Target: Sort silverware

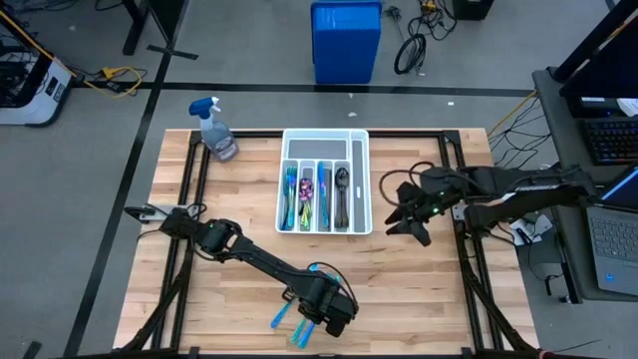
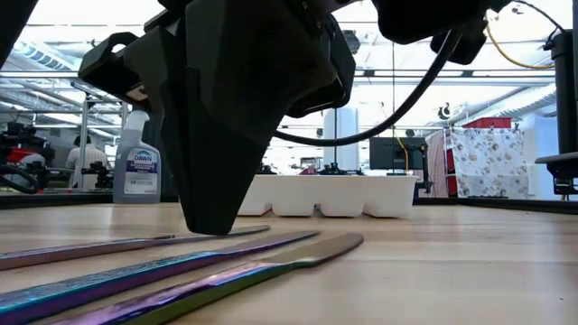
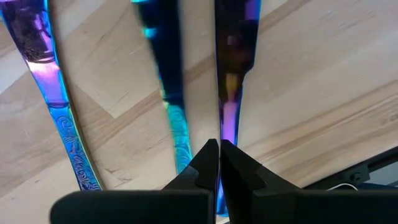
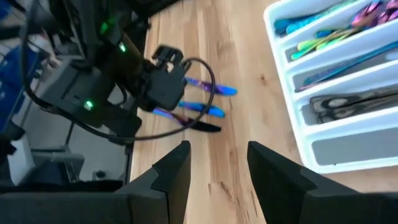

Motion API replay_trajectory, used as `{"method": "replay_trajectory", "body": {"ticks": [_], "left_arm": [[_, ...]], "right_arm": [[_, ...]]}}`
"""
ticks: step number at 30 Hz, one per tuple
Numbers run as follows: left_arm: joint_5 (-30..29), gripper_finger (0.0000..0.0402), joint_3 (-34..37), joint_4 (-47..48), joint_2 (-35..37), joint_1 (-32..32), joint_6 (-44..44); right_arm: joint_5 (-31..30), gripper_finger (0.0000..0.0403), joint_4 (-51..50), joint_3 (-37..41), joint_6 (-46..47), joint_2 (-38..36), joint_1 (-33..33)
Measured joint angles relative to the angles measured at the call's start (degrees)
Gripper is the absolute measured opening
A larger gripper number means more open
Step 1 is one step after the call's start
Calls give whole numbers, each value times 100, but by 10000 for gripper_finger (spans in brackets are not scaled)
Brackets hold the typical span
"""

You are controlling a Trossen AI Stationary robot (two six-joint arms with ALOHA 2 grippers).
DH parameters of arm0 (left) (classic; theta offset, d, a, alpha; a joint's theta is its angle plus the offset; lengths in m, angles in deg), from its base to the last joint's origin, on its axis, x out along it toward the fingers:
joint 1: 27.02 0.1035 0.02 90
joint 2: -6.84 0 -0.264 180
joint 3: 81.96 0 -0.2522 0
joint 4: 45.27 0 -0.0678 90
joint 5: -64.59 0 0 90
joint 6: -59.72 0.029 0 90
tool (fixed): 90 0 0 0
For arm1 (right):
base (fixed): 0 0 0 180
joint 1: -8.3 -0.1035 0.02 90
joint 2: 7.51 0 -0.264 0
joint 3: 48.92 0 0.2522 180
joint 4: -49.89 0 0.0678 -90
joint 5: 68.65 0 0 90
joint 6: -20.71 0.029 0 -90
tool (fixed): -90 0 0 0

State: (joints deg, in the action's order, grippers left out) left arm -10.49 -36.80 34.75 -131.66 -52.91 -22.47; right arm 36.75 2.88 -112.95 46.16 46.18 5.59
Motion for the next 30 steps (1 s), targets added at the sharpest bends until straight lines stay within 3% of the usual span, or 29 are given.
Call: {"method": "replay_trajectory", "body": {"ticks": [9, 15, 19, 22, 25, 30], "left_arm": [[153, 19, 0, -161, 2, 0, -656], [175, 135, 0, -751, 2, -69, -1078], [75, 224, -2, -477, 4, -104, -1223], [-116, 265, -2, -73, 4, -103, -1195], [-305, 279, -1, 212, 4, -102, -1004], [-358, 269, 194, 23, 9, -84, -690]], "right_arm": [[-4, 141, 224, 0, 184, 456, -249], [-6, 141, 331, 0, 236, 432, -422], [-6, 141, 318, 0, 237, 432, -421], [-6, 142, 331, 0, 199, 429, -421], [-6, 142, 329, 0, 170, 429, -419], [-6, 142, 329, 0, 153, 429, -419]]}}
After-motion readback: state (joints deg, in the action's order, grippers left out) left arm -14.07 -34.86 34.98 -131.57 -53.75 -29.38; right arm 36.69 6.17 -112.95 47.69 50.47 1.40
